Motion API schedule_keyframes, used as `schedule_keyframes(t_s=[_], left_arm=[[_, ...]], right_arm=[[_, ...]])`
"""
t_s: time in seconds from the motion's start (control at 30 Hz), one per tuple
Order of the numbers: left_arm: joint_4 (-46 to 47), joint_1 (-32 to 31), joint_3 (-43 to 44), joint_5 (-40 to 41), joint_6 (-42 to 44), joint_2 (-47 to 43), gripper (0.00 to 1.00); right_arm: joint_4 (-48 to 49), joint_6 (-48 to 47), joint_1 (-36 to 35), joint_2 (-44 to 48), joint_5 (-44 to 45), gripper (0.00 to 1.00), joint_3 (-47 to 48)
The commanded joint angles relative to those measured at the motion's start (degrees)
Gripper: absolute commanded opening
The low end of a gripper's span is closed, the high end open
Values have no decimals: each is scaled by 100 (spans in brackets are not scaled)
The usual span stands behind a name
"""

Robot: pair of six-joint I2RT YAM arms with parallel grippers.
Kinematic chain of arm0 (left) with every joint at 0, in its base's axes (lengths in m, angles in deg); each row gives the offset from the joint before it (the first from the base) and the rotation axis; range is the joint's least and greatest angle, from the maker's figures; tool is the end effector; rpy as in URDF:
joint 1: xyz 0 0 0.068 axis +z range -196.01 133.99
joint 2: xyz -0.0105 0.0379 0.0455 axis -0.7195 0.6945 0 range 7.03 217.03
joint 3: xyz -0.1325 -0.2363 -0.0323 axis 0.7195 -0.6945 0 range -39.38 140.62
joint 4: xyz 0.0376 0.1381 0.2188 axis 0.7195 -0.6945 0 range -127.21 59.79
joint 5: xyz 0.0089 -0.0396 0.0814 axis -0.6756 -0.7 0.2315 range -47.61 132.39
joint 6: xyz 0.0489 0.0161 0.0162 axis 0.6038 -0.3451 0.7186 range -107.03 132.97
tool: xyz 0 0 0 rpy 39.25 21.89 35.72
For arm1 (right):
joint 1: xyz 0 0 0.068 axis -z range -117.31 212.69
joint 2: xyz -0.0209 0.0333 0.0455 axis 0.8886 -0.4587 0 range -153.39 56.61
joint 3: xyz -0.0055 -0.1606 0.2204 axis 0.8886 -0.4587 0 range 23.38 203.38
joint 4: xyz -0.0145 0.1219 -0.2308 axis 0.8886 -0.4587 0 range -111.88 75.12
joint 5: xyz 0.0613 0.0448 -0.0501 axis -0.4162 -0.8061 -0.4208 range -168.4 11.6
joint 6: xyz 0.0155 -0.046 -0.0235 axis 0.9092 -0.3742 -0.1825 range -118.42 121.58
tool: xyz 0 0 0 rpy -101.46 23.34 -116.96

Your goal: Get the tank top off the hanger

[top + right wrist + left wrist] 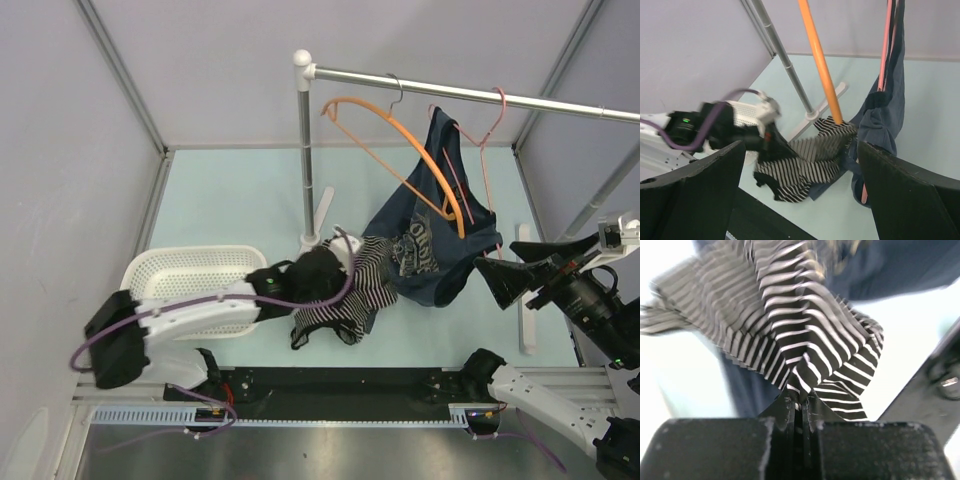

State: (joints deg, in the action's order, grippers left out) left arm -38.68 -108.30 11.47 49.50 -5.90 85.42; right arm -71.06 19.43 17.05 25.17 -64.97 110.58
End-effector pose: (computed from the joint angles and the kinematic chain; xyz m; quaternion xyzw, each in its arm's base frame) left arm 0.1436 -0.2637 0.2477 0.3028 0.8367 -0.2527 0.3800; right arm 0.0002 -0.0118 0.4867 -0.0893 0.7040 0.2976 0.6386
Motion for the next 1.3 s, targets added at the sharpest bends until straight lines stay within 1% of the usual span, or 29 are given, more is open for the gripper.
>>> schedule_keyframes(t_s=[0.0,0.03,0.07,0.1,0.13,0.17,0.23,0.27,0.3,0.37,0.4,0.47,0.5,0.57,0.6,0.7,0.77,0.87,0.97,1.0,1.07,1.1,1.2,1.27], left_arm=[[-435,453,-163,-148,112,-1517,3],[-715,549,-163,-166,121,-1720,1],[-891,759,-146,-149,112,-2157,0],[-1067,866,-67,-62,103,-2344,0],[-1443,989,3,43,77,-2581,0],[-1647,1233,82,166,68,-2957,0],[-2191,1481,424,630,68,-3363,0],[-2351,1726,574,790,94,-3522,0],[-2465,1841,906,887,234,-3819,0],[-2729,2008,1268,1195,445,-4015,0],[-2791,2018,1661,1326,655,-4094,0],[-3037,2027,2094,1722,823,-4069,0],[-3134,2027,2505,1897,902,-4016,0],[-3397,2027,2876,2301,929,-3989,0],[-3442,2018,3113,2373,990,-4024,0],[-3451,2018,3360,2514,1122,-4086,0],[-3477,2027,3370,2558,1062,-4130,0],[-3635,2018,3160,2646,614,-4183,0],[-3837,2018,2564,3198,-332,-4305,0],[-3838,2027,2396,3548,-458,-4349,0],[-3663,2027,1992,3866,-625,-4472,0],[-3497,2027,1642,3989,-739,-4508,0],[-2970,2053,981,4122,-741,-4613,0],[-2749,2246,604,4184,-732,-4570,0]], right_arm=[[151,-203,-58,-2,212,100,-167],[169,-211,-58,-11,230,100,-185],[195,-211,-67,-46,230,100,-203],[222,-211,-67,-55,221,100,-212],[222,-211,-67,-64,187,100,-221],[239,-211,-76,-81,169,100,-203],[257,-238,-76,-81,212,100,-195],[274,-246,-76,-64,247,100,-186],[292,-273,-76,-29,283,100,-168],[301,-299,-76,-3,397,100,-116],[301,-325,-93,6,432,100,-107],[284,-343,-93,-11,476,100,-28],[283,-352,-111,-11,502,100,7],[240,-352,-102,-29,494,100,78],[231,-343,-102,-20,503,100,87],[187,-317,-102,-2,511,100,78],[152,-291,-102,-2,520,100,52],[143,-273,-120,-20,511,100,-1],[143,-264,-111,-20,503,100,-36],[143,-247,-111,-29,485,100,-45],[143,-229,-111,-38,450,100,-63],[143,-220,-111,-46,450,100,-63],[134,-168,-111,-46,380,99,-28],[116,-132,-111,-29,362,100,-19]])
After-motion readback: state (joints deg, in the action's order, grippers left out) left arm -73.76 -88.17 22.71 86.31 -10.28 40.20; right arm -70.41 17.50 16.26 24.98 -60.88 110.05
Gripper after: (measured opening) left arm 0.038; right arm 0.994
